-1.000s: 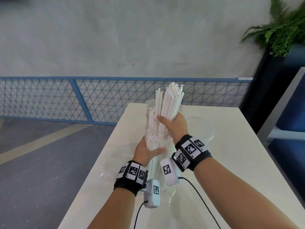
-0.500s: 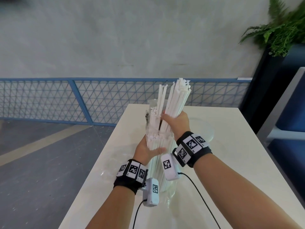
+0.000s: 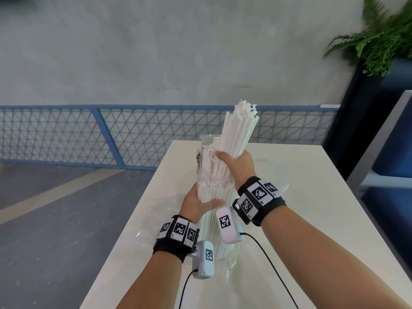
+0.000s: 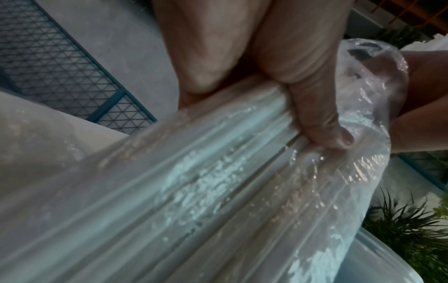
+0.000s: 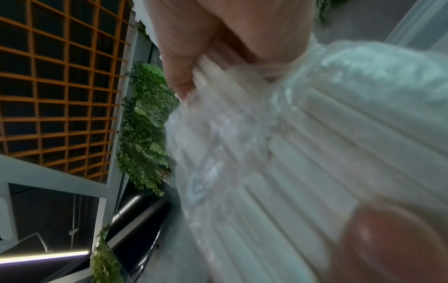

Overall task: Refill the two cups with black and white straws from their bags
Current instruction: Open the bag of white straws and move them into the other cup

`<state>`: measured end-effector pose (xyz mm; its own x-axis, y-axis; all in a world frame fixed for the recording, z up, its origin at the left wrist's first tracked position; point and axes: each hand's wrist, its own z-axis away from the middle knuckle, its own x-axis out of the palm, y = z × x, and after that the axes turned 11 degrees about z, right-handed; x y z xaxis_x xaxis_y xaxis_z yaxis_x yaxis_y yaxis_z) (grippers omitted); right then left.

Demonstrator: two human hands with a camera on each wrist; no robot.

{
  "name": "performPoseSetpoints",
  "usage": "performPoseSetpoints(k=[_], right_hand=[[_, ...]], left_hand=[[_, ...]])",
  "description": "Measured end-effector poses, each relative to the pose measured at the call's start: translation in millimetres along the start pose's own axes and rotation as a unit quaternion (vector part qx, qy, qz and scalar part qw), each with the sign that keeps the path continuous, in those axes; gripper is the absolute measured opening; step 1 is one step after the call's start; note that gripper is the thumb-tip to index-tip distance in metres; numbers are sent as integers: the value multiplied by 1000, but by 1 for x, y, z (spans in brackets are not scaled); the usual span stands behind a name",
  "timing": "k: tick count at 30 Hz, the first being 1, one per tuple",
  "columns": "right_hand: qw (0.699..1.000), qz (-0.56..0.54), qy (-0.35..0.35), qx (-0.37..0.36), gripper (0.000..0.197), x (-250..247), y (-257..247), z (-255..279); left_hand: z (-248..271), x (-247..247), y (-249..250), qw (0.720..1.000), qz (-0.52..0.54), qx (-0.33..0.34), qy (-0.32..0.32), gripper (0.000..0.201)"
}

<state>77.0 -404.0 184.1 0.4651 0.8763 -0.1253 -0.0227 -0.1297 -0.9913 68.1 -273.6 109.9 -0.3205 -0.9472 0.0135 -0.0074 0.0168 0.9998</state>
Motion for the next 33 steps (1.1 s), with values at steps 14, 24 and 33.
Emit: performPoseSetpoints(k=[14,24,33], right_hand=[[1000,0,3,16,38,-9,0,-4],[984,-135,114,10,13,-35,-25,-16],[966,-154,202,43,39,-82,-26,-32]], left_hand=[[1,-5,-3,1000,23,10,6,50],[2,-10,-4,998,4,-2,67,43],[7,-5,2,996,6,-7,88,31]])
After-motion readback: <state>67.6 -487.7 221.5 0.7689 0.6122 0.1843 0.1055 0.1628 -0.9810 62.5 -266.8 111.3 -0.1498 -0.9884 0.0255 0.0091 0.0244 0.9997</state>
